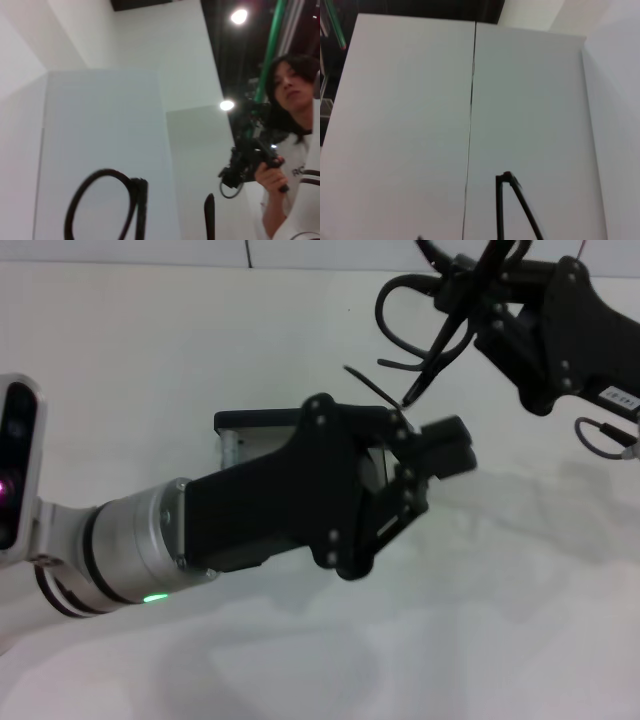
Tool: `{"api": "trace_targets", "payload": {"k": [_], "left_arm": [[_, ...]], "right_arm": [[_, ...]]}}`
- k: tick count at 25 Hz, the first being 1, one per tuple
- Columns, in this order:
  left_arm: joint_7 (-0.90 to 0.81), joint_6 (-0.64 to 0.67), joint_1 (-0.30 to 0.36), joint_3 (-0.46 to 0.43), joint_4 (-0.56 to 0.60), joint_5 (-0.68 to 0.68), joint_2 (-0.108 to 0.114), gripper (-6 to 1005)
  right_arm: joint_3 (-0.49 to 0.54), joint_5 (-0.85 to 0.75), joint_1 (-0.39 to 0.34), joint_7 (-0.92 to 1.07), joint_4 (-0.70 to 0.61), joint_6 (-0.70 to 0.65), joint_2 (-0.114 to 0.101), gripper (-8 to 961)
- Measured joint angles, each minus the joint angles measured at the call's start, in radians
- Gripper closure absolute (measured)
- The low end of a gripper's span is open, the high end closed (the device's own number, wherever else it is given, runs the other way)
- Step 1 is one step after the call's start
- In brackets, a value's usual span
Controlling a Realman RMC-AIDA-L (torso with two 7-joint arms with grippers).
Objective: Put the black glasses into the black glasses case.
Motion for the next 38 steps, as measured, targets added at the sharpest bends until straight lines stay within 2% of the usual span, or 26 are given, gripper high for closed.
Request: {"api": "trace_targets", "payload": {"k": [18,38], "left_arm": [[-0.077,-0.048,0.001,-0.003,-0.05,-0.109,0.002,915],[-0.105,-0.047,-0.002,0.008,-0.05,-0.1,0.009,915]], "right_arm": [[-0.118,-0.001,0.019,-0.014,-0.013,0.097,0.001,872],[-0.118,0.005,0.015,-0.036,-0.015,0.133,0.0,874]]}}
